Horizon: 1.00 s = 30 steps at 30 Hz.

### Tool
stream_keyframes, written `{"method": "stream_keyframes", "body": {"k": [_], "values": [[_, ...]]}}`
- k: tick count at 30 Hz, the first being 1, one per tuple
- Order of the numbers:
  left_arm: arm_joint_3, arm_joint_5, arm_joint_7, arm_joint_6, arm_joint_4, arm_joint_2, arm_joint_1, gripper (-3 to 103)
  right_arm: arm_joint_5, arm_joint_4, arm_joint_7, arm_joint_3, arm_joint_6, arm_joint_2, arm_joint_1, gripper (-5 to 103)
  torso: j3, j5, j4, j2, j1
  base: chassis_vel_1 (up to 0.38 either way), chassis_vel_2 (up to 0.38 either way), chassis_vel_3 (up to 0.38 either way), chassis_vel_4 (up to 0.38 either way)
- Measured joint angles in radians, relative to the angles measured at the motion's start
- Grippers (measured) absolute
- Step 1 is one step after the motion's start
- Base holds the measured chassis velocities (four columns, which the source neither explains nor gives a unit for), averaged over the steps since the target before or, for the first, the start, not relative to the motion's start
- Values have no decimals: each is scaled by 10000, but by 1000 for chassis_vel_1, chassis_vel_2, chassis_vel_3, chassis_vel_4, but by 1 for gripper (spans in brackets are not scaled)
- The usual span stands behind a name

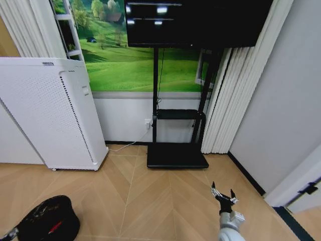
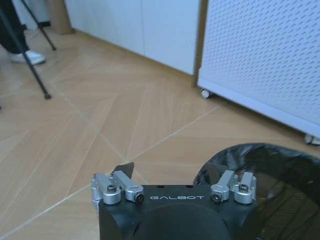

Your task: Pick up the trash bin and place the garbage on the floor into it.

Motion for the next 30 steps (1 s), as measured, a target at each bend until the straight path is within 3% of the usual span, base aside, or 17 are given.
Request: {"method": "stream_keyframes", "body": {"k": [1, 3, 6, 8, 9, 12, 13, 17, 19, 23, 26, 27, 30], "values": [[0, 0, 0, 0, 0, 0, 0, 82, 0, 0, 0, 0, 0, 0, 0, 100, 0, 0, 0, 0, 0, 0, 0, 0, 0], [-249, 115, 568, -282, -661, -84, 249, 93, -10, -106, -21, -59, -3, 15, 110, 100, 0, -3, -2, 0, 0, 0, 0, 0, 0], [-383, 430, 944, -429, -1128, -125, 314, 97, -138, -139, -25, -106, -5, 35, 157, 100, 0, -1, -6, 0, 0, 0, 0, 0, 0], [-523, 1265, 1520, -783, -1813, -148, 310, 100, -742, -83, -92, -143, 34, 41, 151, 100, 1, -2, -5, 0, 1, 0, 0, 0, 0], [-523, 1265, 1520, -783, -1813, -148, 310, 100, -742, -83, -92, -143, 34, 41, 151, 100, 1, -2, -5, 0, 1, 0, 0, 0, 0], [-258, 2982, 1973, -1601, -2824, 32, -295, 100, -1209, 476, -105, -131, -39, 28, -107, 100, 0, -1, -4, 0, 0, 0, 0, 0, 0], [-258, 2982, 1973, -1601, -2824, 32, -295, 100, -1209, 476, -105, -131, -39, 28, -107, 100, 0, -1, -4, 0, 0, 0, 0, 0, 0], [655, 3192, 2039, -1646, -3864, 354, -857, 100, -1580, 1214, -199, 77, -76, -38, -563, 100, 0, 1, -6, 0, 0, 0, 0, 0, 0], [1628, 3192, 1957, -1598, -4473, 573, -1274, 100, -1995, 1811, -355, 308, -117, -126, -1022, 100, 1, -1, -6, 0, 0, 0, 0, 0, 0], [1992, 3188, 1936, -1561, -4657, 636, -1412, 100, -2179, 2024, -400, 387, -139, -151, -1206, 100, 0, -5, -10, 1, 0, 0, 0, 0, 0], [3410, 3372, 1565, -1476, -5034, 771, -2022, 100, -2973, 3064, -674, 732, -133, -147, -2096, 100, 0, -3, -8, 1, 0, 0, 0, 0, 0], [3410, 3372, 1565, -1476, -5034, 771, -2022, 100, -2973, 3064, -674, 732, -133, -147, -2096, 100, 0, -3, -8, 1, 0, 0, 0, 0, 0], [4799, 3644, 1197, -1434, -5237, 540, -2358, 100, -3055, 4755, -936, 817, -434, 304, -3513, 100, 0, -5, -6, 2, 0, 0, 0, 0, 0]]}}
